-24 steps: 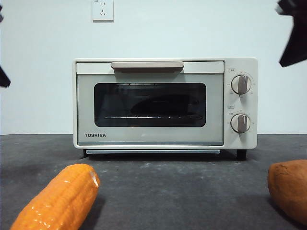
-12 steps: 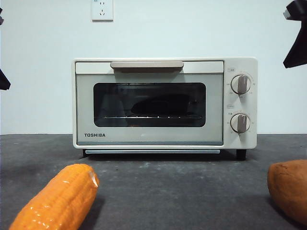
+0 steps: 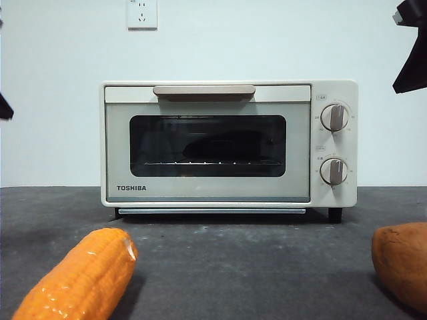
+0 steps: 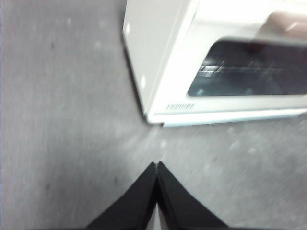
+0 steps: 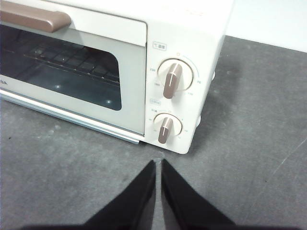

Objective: Take the eggplant from the table,put the eggplant in the oven

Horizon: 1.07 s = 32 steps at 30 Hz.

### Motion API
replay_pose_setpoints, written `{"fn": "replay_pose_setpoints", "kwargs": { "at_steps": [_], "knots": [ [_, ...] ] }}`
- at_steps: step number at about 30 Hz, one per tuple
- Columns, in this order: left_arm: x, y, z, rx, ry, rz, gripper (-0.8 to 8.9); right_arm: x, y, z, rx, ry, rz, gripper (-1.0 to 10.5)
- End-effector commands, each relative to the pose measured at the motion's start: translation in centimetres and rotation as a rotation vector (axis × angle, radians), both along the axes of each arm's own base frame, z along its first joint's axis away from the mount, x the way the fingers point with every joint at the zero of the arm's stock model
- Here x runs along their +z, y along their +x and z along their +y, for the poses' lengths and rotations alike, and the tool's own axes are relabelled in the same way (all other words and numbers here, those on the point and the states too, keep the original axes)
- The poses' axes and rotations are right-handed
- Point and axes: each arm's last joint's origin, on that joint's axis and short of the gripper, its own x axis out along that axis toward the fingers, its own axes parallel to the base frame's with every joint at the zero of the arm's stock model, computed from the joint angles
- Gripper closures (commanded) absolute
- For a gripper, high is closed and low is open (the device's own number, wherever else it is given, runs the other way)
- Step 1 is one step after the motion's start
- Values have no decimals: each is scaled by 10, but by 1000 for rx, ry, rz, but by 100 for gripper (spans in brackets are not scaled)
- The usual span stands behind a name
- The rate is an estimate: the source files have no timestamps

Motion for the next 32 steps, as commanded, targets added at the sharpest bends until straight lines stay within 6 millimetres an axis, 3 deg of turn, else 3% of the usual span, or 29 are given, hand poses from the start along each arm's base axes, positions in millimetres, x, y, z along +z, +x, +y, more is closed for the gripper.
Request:
{"fn": "replay_pose_setpoints", "kwargs": {
  "at_steps": [1,6,10,20,32],
  "knots": [
    [13,-11,2,-3,-16,-91,808,2,0,1,-2,14,-8,942],
    [35,-44,10,-25,51,-338,808,2,0,1,-2,14,-8,942],
    [31,-63,17,-8,132,-467,808,2,0,1,-2,14,-8,942],
    [-42,-62,29,134,196,-371,808,2,0,1,-2,14,-8,942],
    [-85,-59,29,128,204,-302,808,2,0,1,-2,14,-8,942]
  ]
}}
